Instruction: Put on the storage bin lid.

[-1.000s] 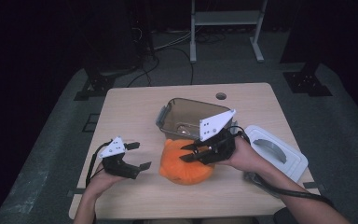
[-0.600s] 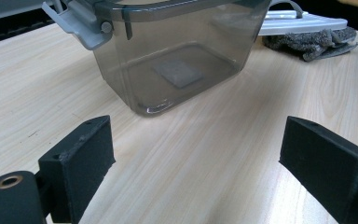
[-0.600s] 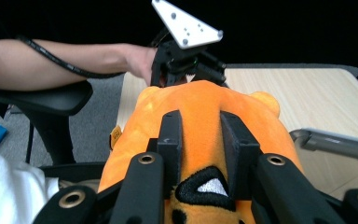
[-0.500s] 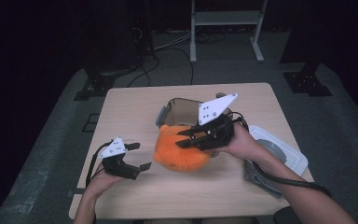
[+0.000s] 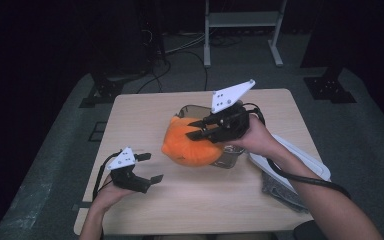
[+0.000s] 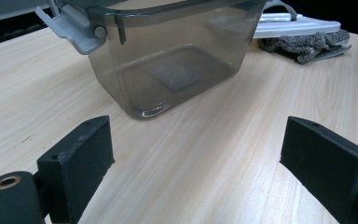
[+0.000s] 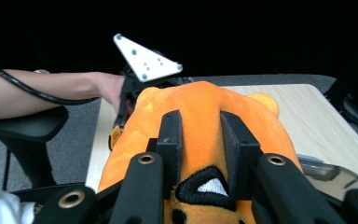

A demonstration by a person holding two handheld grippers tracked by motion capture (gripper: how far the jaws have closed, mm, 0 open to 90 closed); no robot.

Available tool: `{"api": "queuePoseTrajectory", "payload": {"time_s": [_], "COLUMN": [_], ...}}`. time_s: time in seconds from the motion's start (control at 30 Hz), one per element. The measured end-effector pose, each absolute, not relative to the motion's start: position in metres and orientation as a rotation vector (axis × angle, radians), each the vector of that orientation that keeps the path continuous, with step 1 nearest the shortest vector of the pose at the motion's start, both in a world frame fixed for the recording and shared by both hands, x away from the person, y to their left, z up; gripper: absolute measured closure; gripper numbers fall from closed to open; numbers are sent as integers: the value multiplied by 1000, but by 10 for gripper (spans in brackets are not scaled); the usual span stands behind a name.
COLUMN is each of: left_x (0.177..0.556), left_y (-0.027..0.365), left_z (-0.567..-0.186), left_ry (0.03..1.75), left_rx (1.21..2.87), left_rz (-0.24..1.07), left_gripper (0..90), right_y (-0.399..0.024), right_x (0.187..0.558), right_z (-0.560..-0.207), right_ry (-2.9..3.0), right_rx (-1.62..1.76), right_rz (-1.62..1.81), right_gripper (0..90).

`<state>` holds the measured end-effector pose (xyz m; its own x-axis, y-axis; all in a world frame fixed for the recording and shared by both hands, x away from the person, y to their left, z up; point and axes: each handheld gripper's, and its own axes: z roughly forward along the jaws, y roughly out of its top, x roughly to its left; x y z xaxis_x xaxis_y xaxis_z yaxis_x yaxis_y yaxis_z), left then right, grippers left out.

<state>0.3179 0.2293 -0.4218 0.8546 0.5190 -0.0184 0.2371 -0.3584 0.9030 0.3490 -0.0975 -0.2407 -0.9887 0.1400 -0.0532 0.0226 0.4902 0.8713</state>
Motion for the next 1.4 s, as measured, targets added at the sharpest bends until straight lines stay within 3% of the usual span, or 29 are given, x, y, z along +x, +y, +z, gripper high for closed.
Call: {"api": "queuePoseTrajectory", "payload": {"time_s": [0.73, 1.4], "left_x": [318, 318], "left_y": [229, 229], "left_z": [-422, -422], "left_ry": [557, 553], "left_rx": [1943, 1945], "left_rz": [322, 317], "left_gripper": [69, 60], "right_y": [-100, -107], "right_x": [394, 428], "right_z": [-232, -248], "right_ry": [2568, 2543], "right_rx": [273, 368], "right_rz": [1498, 1474], "right_gripper": [707, 705]}}
